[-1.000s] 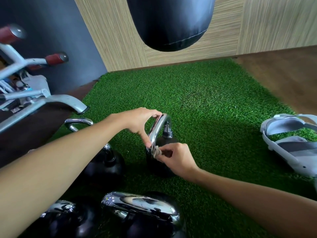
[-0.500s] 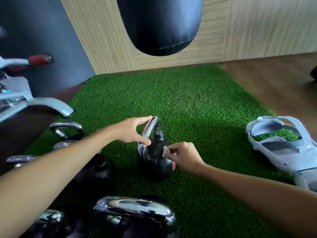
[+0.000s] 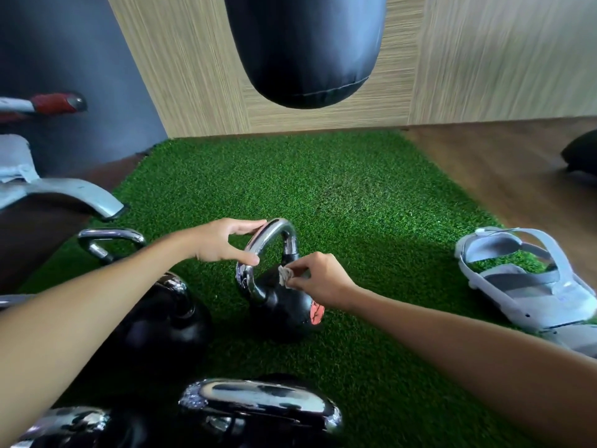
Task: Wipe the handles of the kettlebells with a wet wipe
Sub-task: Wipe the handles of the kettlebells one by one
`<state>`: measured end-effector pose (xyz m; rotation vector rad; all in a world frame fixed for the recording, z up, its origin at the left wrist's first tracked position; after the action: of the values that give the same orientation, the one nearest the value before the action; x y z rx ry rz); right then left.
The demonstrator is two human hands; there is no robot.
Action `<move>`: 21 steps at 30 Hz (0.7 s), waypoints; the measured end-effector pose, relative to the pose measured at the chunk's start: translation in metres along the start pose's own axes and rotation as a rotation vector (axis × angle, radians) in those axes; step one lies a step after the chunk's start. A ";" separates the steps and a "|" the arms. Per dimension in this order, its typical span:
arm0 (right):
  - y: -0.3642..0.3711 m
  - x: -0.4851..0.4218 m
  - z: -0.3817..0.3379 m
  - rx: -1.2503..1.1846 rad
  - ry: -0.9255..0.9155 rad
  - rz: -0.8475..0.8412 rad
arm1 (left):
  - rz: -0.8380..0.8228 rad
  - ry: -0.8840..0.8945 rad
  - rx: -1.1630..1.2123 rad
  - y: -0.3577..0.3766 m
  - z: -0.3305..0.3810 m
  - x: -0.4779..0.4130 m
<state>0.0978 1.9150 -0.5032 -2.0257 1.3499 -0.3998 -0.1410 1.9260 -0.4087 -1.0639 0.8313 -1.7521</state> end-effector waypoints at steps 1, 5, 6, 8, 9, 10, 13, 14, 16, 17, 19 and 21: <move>0.003 -0.004 -0.004 0.006 -0.005 -0.015 | 0.011 -0.002 0.008 -0.001 -0.004 0.002; 0.026 -0.017 -0.021 0.076 -0.030 -0.113 | 0.062 -0.008 0.027 0.001 -0.013 0.008; 0.032 -0.020 -0.024 0.084 -0.030 -0.130 | 0.068 -0.009 0.039 0.003 -0.014 0.008; 0.038 -0.023 -0.030 0.068 -0.020 -0.154 | 0.072 0.005 0.055 0.005 -0.014 0.010; 0.037 -0.024 -0.032 0.043 -0.009 -0.161 | 0.069 0.012 0.059 0.005 -0.014 0.011; 0.036 -0.026 -0.033 0.003 0.003 -0.169 | 0.066 0.016 0.063 0.005 -0.015 0.011; 0.030 -0.029 -0.039 -0.285 0.102 -0.190 | 0.063 0.027 0.052 0.004 -0.017 0.011; 0.030 -0.031 -0.037 -0.348 0.133 -0.187 | 0.070 0.028 0.051 0.004 -0.018 0.011; 0.031 -0.028 -0.037 -0.296 0.137 -0.188 | 0.089 0.019 0.045 0.003 -0.020 0.011; 0.031 -0.024 -0.039 -0.241 0.127 -0.193 | 0.097 0.013 0.044 0.002 -0.021 0.012; 0.033 -0.022 -0.041 -0.292 0.158 -0.176 | 0.106 -0.008 0.050 0.000 -0.024 0.012; 0.035 -0.025 -0.050 -0.515 0.230 -0.138 | 0.115 -0.027 0.056 -0.001 -0.028 0.013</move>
<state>0.0337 1.9111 -0.4871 -2.5690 1.5765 -0.3825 -0.1702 1.9167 -0.4152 -0.9811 0.8063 -1.6521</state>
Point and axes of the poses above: each hand's wrist, its own x-axis away from the middle knuckle, its own y-axis out of the palm, z = x × y, the point moved 1 cm from there along -x, towards the middle knuckle, and after that the axes turned 2 degrees about z, right-handed, at the moved point
